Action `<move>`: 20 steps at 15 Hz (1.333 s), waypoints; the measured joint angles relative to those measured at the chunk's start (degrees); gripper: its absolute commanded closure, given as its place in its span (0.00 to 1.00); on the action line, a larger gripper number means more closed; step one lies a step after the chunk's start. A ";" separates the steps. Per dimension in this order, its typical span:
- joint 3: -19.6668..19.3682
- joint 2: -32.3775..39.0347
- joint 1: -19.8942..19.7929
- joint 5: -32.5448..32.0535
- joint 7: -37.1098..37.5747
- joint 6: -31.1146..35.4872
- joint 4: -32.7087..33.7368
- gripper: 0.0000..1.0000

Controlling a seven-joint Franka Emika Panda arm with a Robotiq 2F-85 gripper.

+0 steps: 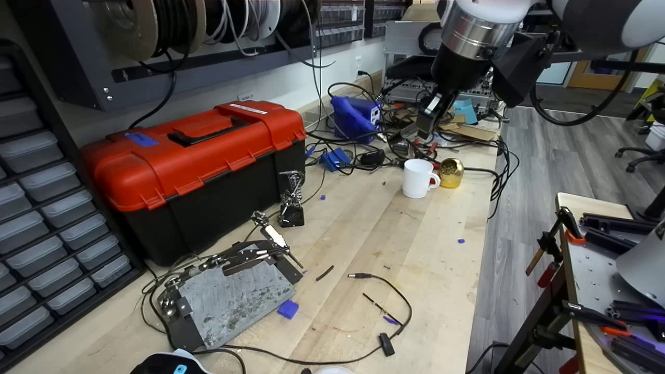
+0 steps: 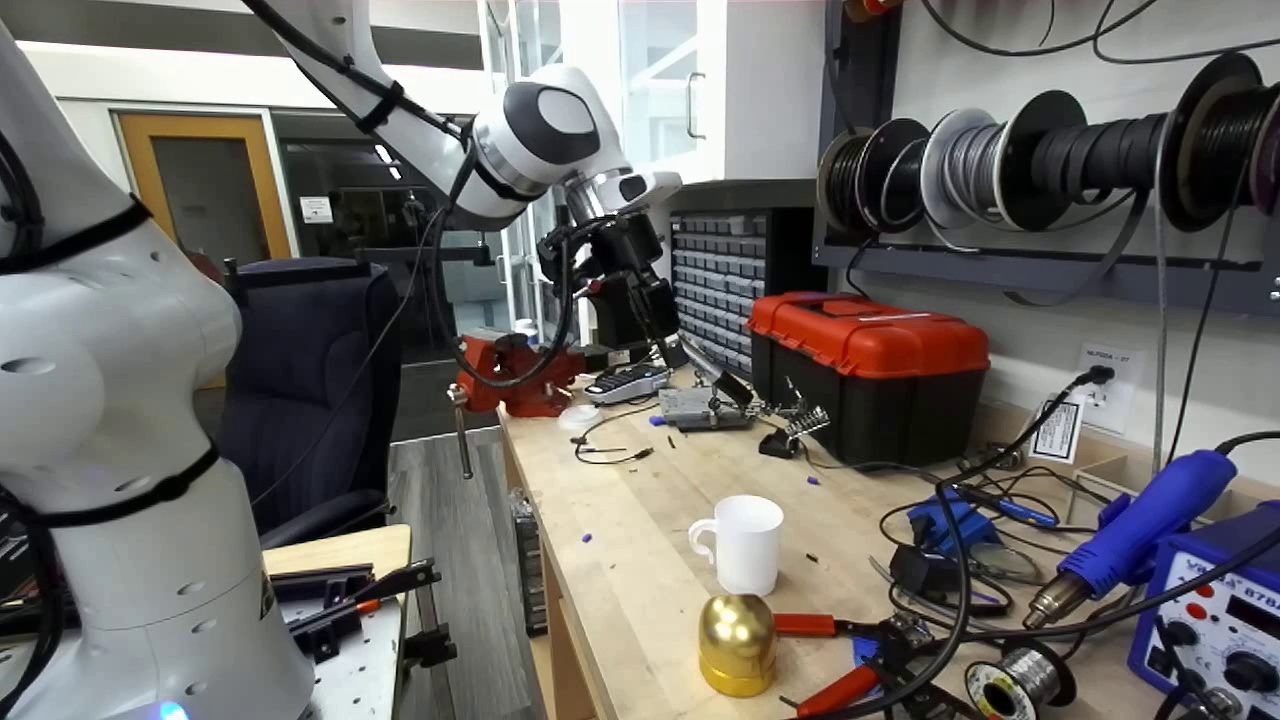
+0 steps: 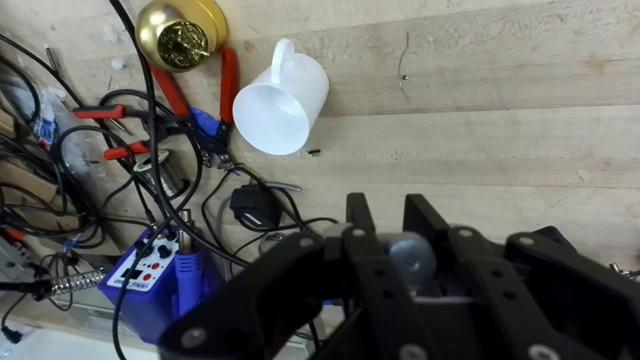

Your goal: Put the marker on the table

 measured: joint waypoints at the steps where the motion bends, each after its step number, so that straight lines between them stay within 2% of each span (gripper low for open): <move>1: 0.43 1.27 0.00 -1.20 0.42 0.04 0.74 0.96; 6: 2.09 10.00 0.42 -14.23 8.97 0.00 4.93 0.96; 10: 1.00 17.34 3.26 -22.38 15.18 -0.07 7.77 0.96; 19: -5.42 28.40 9.68 -24.48 15.63 0.12 13.09 0.96; 20: -5.99 29.21 10.17 -25.07 15.63 0.12 13.61 0.60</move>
